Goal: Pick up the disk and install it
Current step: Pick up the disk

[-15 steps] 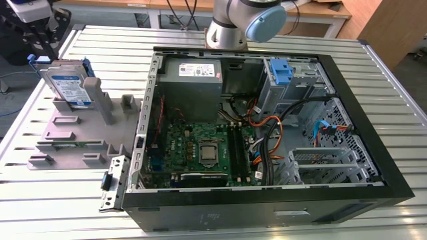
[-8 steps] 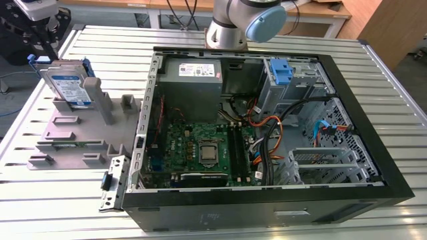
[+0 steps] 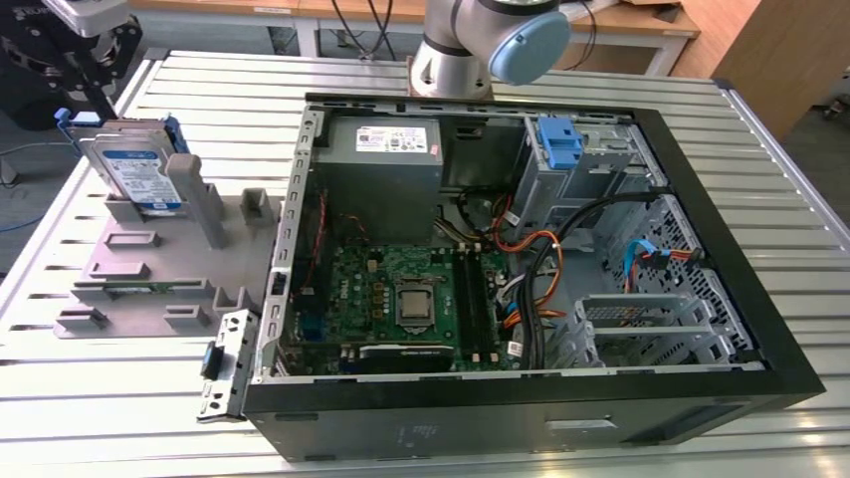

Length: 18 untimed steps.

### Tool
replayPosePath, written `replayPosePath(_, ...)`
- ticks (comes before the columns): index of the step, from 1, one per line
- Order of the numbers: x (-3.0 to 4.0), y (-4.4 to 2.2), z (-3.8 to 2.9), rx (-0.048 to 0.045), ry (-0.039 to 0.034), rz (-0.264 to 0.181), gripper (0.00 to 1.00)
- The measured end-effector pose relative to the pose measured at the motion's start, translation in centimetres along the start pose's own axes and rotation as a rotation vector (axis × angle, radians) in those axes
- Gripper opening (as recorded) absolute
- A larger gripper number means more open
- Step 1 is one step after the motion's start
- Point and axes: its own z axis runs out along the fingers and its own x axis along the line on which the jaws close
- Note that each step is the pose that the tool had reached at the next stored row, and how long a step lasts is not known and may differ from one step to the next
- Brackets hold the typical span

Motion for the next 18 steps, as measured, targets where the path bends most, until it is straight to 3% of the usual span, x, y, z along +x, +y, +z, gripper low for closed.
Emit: replayPosePath(18, 0.0, 0.0, 0.12, 0.0018, 0.012, -0.346, 0.11)
